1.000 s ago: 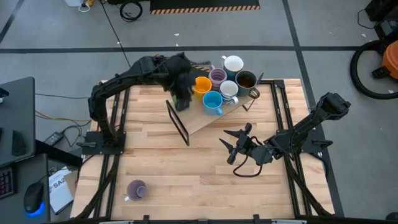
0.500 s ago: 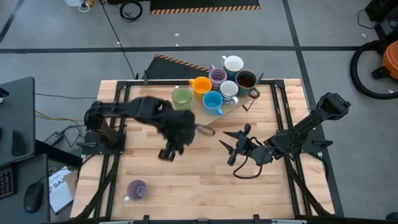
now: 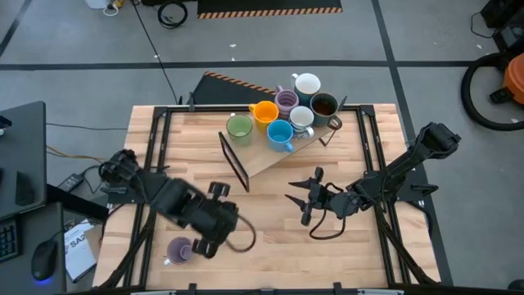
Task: Place coffee mugs
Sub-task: Put the purple mug on the shelf
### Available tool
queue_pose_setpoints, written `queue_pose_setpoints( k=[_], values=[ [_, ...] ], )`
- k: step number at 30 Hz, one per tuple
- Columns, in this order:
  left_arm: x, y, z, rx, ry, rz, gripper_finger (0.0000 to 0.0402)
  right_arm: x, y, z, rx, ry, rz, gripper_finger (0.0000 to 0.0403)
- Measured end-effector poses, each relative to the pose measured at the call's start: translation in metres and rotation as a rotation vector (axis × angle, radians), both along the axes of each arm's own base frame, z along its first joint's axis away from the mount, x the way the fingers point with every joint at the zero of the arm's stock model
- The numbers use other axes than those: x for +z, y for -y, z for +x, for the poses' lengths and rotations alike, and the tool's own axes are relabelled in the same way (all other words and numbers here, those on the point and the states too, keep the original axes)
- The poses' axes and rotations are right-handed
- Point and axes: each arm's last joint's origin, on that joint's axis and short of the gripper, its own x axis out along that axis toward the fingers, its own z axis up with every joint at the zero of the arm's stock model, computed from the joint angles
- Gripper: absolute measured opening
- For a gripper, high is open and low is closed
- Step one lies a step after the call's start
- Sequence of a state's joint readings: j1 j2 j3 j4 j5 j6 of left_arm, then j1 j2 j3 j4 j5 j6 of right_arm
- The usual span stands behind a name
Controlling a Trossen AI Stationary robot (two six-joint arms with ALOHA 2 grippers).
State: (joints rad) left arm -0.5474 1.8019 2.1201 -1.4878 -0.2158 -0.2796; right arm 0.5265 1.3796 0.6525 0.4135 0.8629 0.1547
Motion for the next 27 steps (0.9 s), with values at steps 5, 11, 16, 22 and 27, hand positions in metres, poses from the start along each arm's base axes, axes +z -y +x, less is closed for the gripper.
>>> queue_pose_setpoints(
  k=[5, 11, 16, 22, 27],
  values=[
    [0.000, 0.024, -0.015, 0.081, 0.034, -0.015, 0.0118, -0.009, -0.001, 0.010, 0.001, 0.006, -0.027, 0.0192],
    [-0.021, 0.057, -0.023, 0.076, 0.009, 0.079, 0.0118, -0.013, -0.001, 0.026, 0.077, 0.067, -0.121, 0.0192],
    [-0.046, 0.080, -0.022, 0.074, -0.056, 0.144, 0.0118, -0.011, 0.001, 0.031, 0.106, 0.109, -0.157, 0.0192],
    [-0.068, 0.104, -0.024, 0.059, -0.101, 0.171, 0.0118, -0.011, 0.008, 0.035, 0.099, 0.103, -0.178, 0.0192],
    [-0.079, 0.112, -0.028, 0.098, -0.119, 0.172, 0.0118, -0.011, 0.014, 0.038, 0.136, 0.105, -0.172, 0.0192]
  ],
)
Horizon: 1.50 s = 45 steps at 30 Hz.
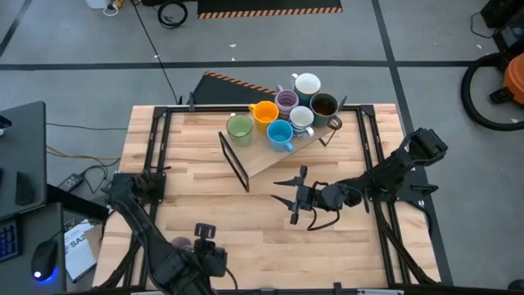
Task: Place coffee mugs
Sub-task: Put the purple mug on the shelf
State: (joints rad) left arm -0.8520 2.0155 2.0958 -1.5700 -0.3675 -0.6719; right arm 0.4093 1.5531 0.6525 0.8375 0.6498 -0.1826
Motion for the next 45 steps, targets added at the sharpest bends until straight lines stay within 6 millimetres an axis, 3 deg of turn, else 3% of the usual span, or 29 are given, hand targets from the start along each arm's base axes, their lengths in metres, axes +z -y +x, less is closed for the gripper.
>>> queue_pose_setpoints(
  k=[3, 9, 15, 22, 27, 36, 45],
  values=[
    [-0.014, 0.001, -0.006, 0.017, -0.040, 0.029, 0.0118, 0.000, 0.002, 0.001, 0.016, 0.000, 0.004, 0.0192],
    [-0.033, -0.007, -0.038, 0.094, -0.110, 0.059, 0.0118, 0.000, 0.007, 0.003, 0.015, 0.000, 0.003, 0.0192],
    [-0.033, -0.017, -0.072, 0.236, -0.149, -0.112, 0.0118, 0.000, 0.009, 0.004, 0.042, 0.000, 0.008, 0.0192],
    [-0.054, -0.002, -0.095, 0.154, -0.182, -0.206, 0.0118, 0.000, -0.001, 0.005, 0.373, -0.012, -0.017, 0.0192],
    [-0.061, -0.004, -0.097, 0.196, -0.300, -0.244, 0.0118, 0.000, -0.003, 0.004, 0.452, -0.013, -0.028, 0.0192],
    [-0.071, 0.002, -0.095, 0.029, -0.340, -0.201, 0.0122, 0.000, -0.001, 0.005, 0.397, -0.012, -0.013, 0.0192],
    [-0.087, 0.008, -0.090, -0.128, -0.370, -0.125, 0.0181, 0.000, -0.001, 0.005, 0.394, -0.012, 0.009, 0.0192]
  ],
)
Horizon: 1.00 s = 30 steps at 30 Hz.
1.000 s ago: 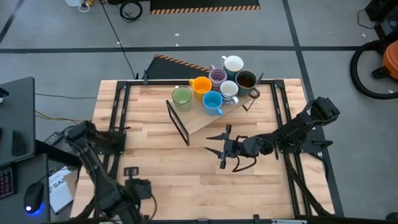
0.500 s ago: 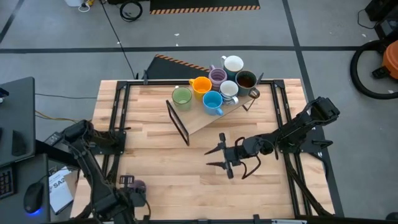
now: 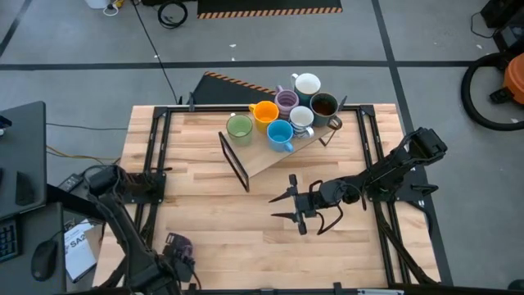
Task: Place coffee mugs
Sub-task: Put the purple mug on the shelf
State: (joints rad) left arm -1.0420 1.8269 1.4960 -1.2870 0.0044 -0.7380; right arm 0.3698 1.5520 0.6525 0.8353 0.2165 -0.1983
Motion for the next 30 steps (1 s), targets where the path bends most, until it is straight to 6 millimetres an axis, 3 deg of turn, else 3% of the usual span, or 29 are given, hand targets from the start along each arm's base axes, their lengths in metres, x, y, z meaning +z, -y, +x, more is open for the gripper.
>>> queue_pose_setpoints(
  k=[7, 19, 22, 30],
  values=[
    [-0.019, 0.007, 0.004, -0.124, -0.010, 0.063, 0.0174, 0.000, 0.000, 0.000, -0.002, -0.002, 0.012, 0.0192],
    [-0.023, 0.002, 0.015, -0.105, -0.008, 0.079, 0.0050, 0.000, 0.001, 0.000, -0.005, -0.001, 0.015, 0.0192],
    [-0.023, -0.005, 0.027, -0.106, 0.003, 0.077, 0.0020, 0.000, 0.002, 0.001, -0.010, -0.001, 0.016, 0.0192],
    [-0.016, -0.044, 0.076, 0.033, 0.024, 0.006, 0.0020, 0.000, -0.001, -0.003, -0.166, -0.006, -0.005, 0.0192]
  ],
)
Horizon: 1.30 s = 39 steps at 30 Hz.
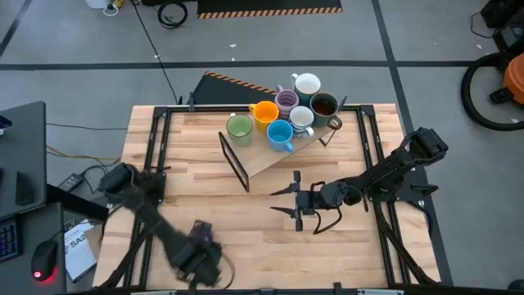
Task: Place coffee mugs
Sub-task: Put the purple mug on the shelf
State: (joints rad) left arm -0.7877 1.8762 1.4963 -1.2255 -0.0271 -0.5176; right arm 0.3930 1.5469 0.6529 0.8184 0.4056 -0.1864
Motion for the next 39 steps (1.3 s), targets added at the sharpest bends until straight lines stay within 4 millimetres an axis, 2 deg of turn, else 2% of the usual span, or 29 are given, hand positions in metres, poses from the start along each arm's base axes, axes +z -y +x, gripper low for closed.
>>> queue_pose_setpoints(
  k=[8, 12, 15, 21, 30, 34, 39],
  values=[
    [0.007, -0.054, 0.051, 0.230, 0.003, -0.166, 0.0020, -0.003, -0.007, -0.006, -0.037, -0.051, -0.008, 0.0192],
    [0.007, -0.083, 0.073, 0.387, 0.029, -0.209, 0.0025, -0.007, -0.016, -0.012, -0.121, -0.086, -0.040, 0.0192],
    [0.009, -0.103, 0.083, 0.470, 0.035, -0.225, 0.0025, -0.009, -0.023, -0.018, -0.203, -0.100, -0.063, 0.0192],
    [0.011, -0.136, 0.101, 0.585, 0.069, -0.280, 0.0025, -0.011, -0.030, -0.023, -0.217, -0.096, 0.014, 0.0192],
    [0.012, -0.159, 0.117, 0.662, 0.137, -0.360, 0.0025, -0.012, -0.048, -0.033, -0.155, -0.105, 0.076, 0.0192],
    [0.010, -0.161, 0.119, 0.668, 0.133, -0.368, 0.0025, -0.009, -0.058, -0.039, -0.116, -0.081, 0.077, 0.0192],
    [0.012, -0.161, 0.126, 0.660, 0.219, -0.372, 0.0025, -0.009, -0.063, -0.043, -0.125, -0.075, 0.092, 0.0192]
  ],
)
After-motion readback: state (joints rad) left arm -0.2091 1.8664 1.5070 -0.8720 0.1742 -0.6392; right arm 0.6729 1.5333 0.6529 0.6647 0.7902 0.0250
